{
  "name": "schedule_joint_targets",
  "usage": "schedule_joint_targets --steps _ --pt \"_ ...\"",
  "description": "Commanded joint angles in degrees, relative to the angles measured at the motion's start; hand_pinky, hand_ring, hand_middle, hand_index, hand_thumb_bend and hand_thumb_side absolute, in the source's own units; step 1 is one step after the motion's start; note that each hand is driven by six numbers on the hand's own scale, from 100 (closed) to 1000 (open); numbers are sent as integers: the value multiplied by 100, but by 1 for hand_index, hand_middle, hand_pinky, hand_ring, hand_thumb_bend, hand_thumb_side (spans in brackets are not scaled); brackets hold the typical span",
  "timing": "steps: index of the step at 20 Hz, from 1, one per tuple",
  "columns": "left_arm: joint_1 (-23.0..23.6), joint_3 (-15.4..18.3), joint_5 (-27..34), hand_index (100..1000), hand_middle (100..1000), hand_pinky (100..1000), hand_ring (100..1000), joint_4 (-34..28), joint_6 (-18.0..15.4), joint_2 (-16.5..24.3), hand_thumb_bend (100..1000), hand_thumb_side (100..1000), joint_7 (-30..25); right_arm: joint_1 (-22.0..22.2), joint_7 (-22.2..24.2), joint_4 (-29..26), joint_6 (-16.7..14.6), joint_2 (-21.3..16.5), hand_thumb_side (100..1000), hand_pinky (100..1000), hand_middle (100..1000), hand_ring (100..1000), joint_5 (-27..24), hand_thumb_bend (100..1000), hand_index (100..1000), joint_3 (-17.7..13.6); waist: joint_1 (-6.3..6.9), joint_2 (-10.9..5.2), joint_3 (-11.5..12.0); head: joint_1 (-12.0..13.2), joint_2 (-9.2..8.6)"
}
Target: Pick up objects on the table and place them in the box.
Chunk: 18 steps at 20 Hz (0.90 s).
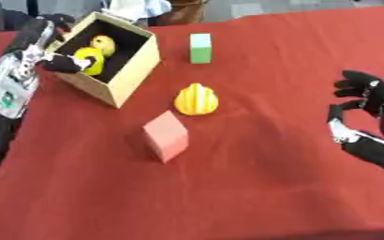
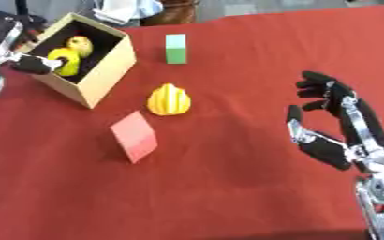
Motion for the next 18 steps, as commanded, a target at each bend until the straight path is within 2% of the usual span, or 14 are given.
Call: schedule_joint_targets --steps 1,7,11,13,16,18 --pt "172 138 555 851 649 728 628 -902 23 424 490 184 134 -128 41 -67 -48 -368 100 677 745 767 -5 100 882 21 54 -152 39 -41 -50" --pt "1174 378 1736 839 625 714 612 -2782 156 630 464 174 488 -492 365 -18 -229 -1208 100 692 755 772 57 100 891 285 30 -147 167 -122 -42" --pt "1820 565 2154 835 618 708 607 -3707 179 540 449 180 682 -830 806 18 -507 -1785 133 714 774 786 115 100 908 642 3 -139 222 -184 -60" --pt "2164 662 2261 834 615 706 604 -4067 153 442 446 185 717 -1057 1161 48 -718 -2049 178 728 788 799 128 131 916 891 -9 -133 237 -218 -79" --pt "2599 763 2360 832 612 702 602 -4429 125 274 440 195 729 -1459 1750 104 -1021 -2336 278 752 815 823 150 254 924 1296 -27 -134 278 -278 -95" --pt "2843 812 2404 830 609 700 600 -4600 106 133 437 198 756 -1797 2163 168 -1213 -2426 310 760 826 834 162 298 927 1578 -36 -140 319 -323 -97"
